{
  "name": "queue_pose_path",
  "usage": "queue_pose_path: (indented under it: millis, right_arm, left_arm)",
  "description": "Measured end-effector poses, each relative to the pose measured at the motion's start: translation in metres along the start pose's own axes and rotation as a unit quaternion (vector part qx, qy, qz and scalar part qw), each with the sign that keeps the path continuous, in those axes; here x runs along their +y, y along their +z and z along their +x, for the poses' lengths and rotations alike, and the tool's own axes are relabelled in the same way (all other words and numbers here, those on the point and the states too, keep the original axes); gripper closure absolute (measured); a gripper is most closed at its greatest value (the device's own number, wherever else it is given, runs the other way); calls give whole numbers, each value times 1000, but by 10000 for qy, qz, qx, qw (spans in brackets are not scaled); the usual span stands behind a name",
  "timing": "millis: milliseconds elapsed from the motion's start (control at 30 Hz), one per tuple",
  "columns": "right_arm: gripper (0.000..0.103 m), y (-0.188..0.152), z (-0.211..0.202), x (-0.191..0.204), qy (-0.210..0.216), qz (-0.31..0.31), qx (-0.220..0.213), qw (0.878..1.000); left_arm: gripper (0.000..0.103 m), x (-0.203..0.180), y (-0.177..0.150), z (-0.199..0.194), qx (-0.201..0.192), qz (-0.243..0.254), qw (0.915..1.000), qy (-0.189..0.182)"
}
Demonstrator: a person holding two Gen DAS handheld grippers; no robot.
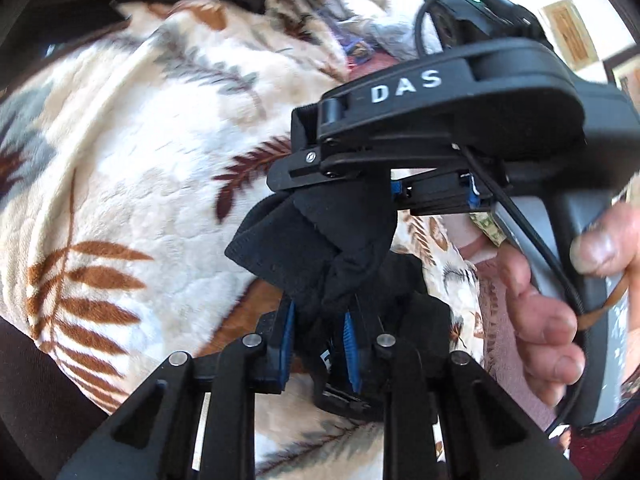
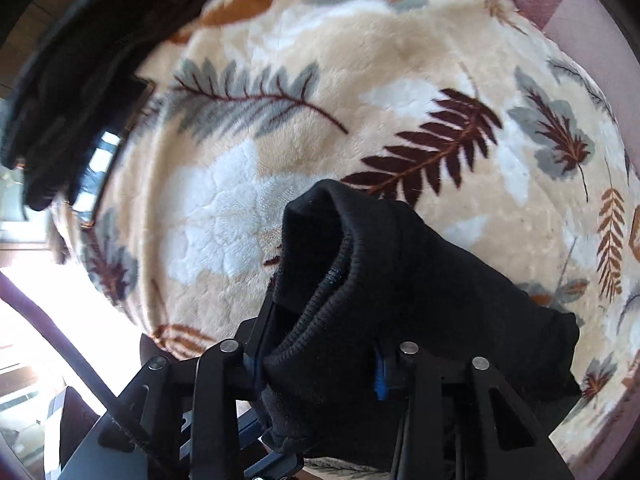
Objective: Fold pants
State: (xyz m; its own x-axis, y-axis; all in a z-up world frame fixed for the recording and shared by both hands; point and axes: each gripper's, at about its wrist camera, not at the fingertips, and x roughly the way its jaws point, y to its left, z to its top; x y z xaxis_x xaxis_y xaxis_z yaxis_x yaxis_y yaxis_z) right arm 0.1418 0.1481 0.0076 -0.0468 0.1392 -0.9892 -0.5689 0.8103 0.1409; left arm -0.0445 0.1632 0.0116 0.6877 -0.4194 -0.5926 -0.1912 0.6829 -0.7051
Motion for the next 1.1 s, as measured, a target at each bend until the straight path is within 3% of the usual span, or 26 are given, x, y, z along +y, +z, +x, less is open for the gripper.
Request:
queue_pose_path:
  millis: [233,467,667,900,1100]
  right_arm:
    - [64,-52,-63,-41,829,276,-903,9921]
    - [64,-103,-97,-90,1544,737,-1696,9706]
    - [64,-146,-96,-149,1996,1241,-2200,9468]
    - [64,-195,-73,-217,2706,1976,-2590,9059]
    - [62,-229,-39,-259,2765,2497,-2699,8879]
  left_arm:
    - [83,-47,-13,-8,83,602,9982,2]
    - [83,-102,-33,9,302,1304,9910,76]
    - [83,-134,-55,30,656,1861,9801,204]
    - [79,-157,-82,52,1023,2374,9655,329]
    - [76,-164,-98,48,1356,2647,9547,143]
